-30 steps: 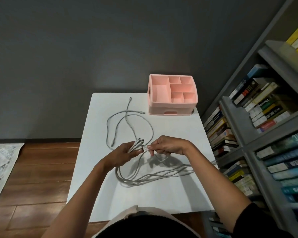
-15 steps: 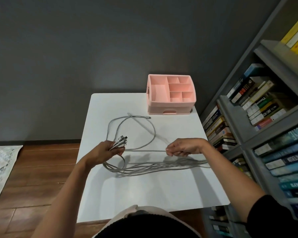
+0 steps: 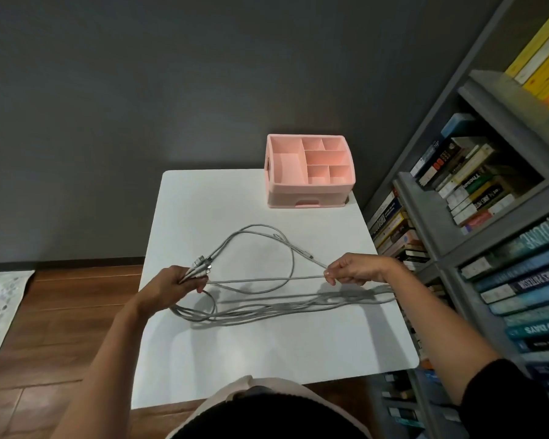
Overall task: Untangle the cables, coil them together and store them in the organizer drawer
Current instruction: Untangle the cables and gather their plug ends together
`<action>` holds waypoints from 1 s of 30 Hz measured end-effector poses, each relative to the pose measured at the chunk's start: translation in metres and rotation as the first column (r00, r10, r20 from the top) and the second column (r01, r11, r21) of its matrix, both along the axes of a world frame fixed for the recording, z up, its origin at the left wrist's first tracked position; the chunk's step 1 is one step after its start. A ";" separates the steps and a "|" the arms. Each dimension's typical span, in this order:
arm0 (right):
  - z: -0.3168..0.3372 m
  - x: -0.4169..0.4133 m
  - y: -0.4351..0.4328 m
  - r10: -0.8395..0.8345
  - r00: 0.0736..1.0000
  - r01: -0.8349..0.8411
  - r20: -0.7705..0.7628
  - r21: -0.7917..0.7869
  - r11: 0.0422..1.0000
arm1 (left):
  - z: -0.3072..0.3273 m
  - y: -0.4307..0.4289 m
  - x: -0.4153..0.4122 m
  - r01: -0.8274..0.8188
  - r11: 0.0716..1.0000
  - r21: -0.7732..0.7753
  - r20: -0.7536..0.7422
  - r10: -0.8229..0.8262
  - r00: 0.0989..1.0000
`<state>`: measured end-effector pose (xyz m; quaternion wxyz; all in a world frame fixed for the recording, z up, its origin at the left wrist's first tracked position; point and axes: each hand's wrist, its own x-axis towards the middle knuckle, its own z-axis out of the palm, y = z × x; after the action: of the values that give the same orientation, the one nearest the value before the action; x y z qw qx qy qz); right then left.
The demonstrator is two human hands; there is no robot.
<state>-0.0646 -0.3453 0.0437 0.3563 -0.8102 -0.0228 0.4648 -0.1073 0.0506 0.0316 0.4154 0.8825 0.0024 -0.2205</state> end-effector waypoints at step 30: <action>0.051 0.022 -0.002 -0.222 0.891 0.226 0.396 0.038 0.973 | -0.028 0.004 0.002 -0.080 0.994 0.070 0.074 0.075 0.994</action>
<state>-0.0424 -0.3471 0.0945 0.3916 -0.8864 0.0009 0.2467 -0.1056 0.0549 0.0036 0.3912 0.9035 0.0301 -0.1725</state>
